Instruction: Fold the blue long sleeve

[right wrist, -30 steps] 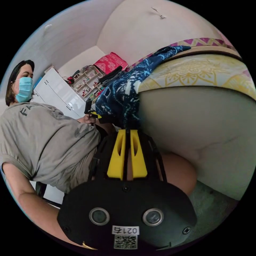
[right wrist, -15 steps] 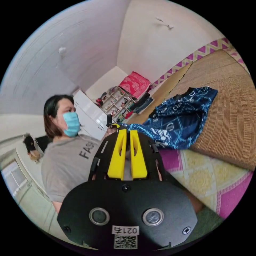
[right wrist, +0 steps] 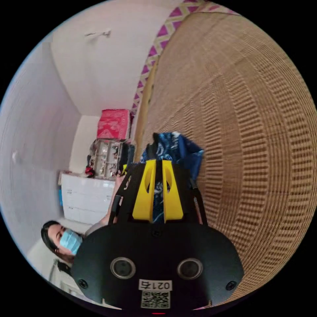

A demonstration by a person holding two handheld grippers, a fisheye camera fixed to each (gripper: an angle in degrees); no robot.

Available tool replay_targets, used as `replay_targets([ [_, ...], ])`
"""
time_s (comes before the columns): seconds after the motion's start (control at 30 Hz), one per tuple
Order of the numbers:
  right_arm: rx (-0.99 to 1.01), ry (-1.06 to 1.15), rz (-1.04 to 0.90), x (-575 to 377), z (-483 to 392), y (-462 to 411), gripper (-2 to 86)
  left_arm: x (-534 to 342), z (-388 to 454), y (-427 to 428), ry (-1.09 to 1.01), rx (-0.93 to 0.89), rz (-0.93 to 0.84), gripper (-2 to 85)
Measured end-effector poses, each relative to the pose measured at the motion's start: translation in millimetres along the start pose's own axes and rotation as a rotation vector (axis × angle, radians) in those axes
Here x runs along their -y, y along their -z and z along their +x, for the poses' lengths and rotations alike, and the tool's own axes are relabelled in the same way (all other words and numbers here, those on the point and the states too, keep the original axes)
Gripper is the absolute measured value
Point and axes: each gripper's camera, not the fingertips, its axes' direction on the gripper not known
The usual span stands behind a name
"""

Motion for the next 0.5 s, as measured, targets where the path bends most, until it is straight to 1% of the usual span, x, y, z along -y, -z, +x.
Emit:
replay_targets([
  [0.03, 0.021, -0.005, 0.053, -0.1, 4.3, 5.1, 4.9, -0.6, -29.8, 11.9, 0.068, -0.041, 0.076, 12.6],
  [0.07, 0.061, 0.003, 0.148, -3.0, 7.0, 17.1, 5.3, -4.6, -46.1, 27.0, 0.081, -0.068, 0.135, 13.7],
  [0.1, 0.075, 0.042, 0.194, -6.2, 1.2, 25.8, 5.1, -6.6, -49.0, 34.3, 0.070, -0.067, 0.148, 13.7],
  [0.13, 0.069, 0.075, 0.202, -8.0, -5.2, 28.0, 5.0, -10.7, -45.8, 46.1, 0.029, -0.030, 0.146, 13.7],
  [0.17, 0.049, 0.175, 0.183, -11.9, -24.2, 25.4, 3.7, -15.3, -32.8, 50.4, -0.041, 0.030, 0.116, 13.5],
  [0.2, 0.030, 0.305, 0.110, -16.4, -49.8, 11.6, 2.6, -17.5, -23.5, 48.1, -0.086, 0.059, 0.084, 13.2],
  [0.23, 0.015, 0.370, 0.067, -19.5, -63.8, 1.7, 2.2, -22.0, -2.5, 35.7, -0.182, 0.104, 0.007, 12.4],
  [0.27, -0.057, 0.490, -0.016, -26.9, -92.2, -22.2, 1.8, -26.7, 20.7, 17.4, -0.285, 0.142, -0.058, 11.8],
  [0.3, -0.192, 0.600, -0.092, -34.9, -119.9, -50.2, 2.1, -28.5, 33.0, 6.1, -0.340, 0.167, -0.095, 11.5],
  [0.33, -0.278, 0.659, -0.119, -39.4, -133.1, -64.9, 3.4, -30.3, 55.9, -16.7, -0.434, 0.246, -0.157, 11.7],
  [0.37, -0.448, 0.777, -0.146, -49.0, -156.1, -93.0, 5.9, -29.4, 76.8, -36.1, -0.517, 0.347, -0.174, 12.3],
  [0.4, -0.550, 0.872, -0.175, -54.3, -172.0, -117.5, 9.6, -27.7, 85.8, -43.9, -0.556, 0.400, -0.168, 12.8],
  [0.47, -0.572, 0.953, -0.205, -51.3, -183.7, -140.5, 12.5, -13.1, 111.0, -63.5, -0.715, 0.549, -0.113, 15.5],
  [0.5, -0.614, 0.975, -0.216, -44.1, -186.2, -152.9, 13.1, -6.8, 113.0, -67.7, -0.740, 0.572, -0.114, 15.8],
])
